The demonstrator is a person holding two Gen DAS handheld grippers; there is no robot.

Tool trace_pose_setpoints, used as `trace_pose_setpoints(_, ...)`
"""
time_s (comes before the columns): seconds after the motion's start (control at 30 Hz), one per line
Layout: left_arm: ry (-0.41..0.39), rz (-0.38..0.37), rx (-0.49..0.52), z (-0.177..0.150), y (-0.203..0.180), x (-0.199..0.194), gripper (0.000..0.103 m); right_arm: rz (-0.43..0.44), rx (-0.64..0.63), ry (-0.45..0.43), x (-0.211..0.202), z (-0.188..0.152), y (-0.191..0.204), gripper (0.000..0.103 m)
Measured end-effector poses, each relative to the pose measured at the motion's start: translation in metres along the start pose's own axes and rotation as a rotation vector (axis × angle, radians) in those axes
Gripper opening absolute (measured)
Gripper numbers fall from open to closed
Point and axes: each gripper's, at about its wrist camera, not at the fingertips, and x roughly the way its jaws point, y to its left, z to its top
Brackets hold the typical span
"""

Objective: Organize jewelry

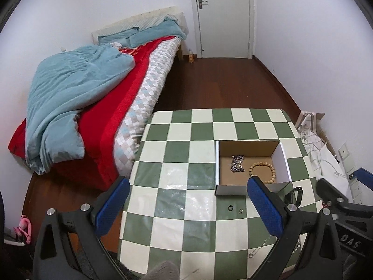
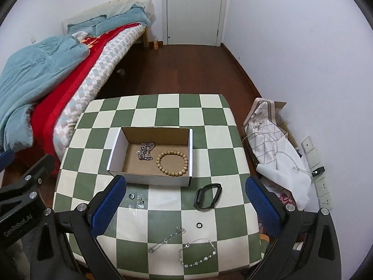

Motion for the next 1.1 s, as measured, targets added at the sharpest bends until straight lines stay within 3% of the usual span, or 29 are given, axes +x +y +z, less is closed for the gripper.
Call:
trace_pose_setpoints(0.17, -0.024, 0.051, -0.010, -0.019, 0.007, 0.001, 0.103, -0.002, 0.063, 0.035, 0.001, -0.023, -0.023, 0.103)
trace_pose_setpoints(0.37, 0.023, 0.136, 0.061, -0.063, -0.011, 0.028, 0.103, -0.002, 0.205, 0.206, 0.050, -0.084, -0.068, 0.103)
trace_pose_setpoints(0.53, 0.093, 0.155, 0.129, -0.099, -0.034, 0.056, 0.103, -0.011, 0.284, 0.378, 0.107, -0.147, -0.094, 0.072)
trace_pose_setpoints(0.6, 0.112, 0.156, 0.154, -0.107, -0.043, 0.063, 0.103, 0.002, 0.326, 0.410, 0.123, -0.163, -0.101, 0.069)
trace_pose_setpoints(0.7, 0.144, 0.149, 0.187, -0.119, -0.055, 0.073, 0.103, 0.018, 0.343, 0.427, 0.136, -0.178, -0.103, 0.061)
trace_pose_setpoints(0.8, 0.175, 0.125, 0.196, -0.129, -0.066, 0.080, 0.103, -0.020, 0.268, 0.396, 0.137, -0.181, -0.091, 0.049)
trace_pose_setpoints(0.87, 0.210, 0.085, 0.198, -0.136, -0.073, 0.085, 0.103, -0.053, 0.197, 0.381, 0.137, -0.179, -0.081, 0.032)
trace_pose_setpoints(0.9, 0.229, 0.060, 0.200, -0.140, -0.077, 0.088, 0.103, -0.063, 0.161, 0.367, 0.137, -0.178, -0.077, 0.012)
trace_pose_setpoints(0.93, 0.238, 0.036, 0.205, -0.143, -0.082, 0.089, 0.103, -0.061, 0.133, 0.352, 0.136, -0.178, -0.075, 0.003)
trace_pose_setpoints(1.1, 0.258, -0.015, 0.279, -0.159, -0.105, 0.095, 0.103, -0.057, 0.164, 0.333, 0.137, -0.174, -0.090, 0.002)
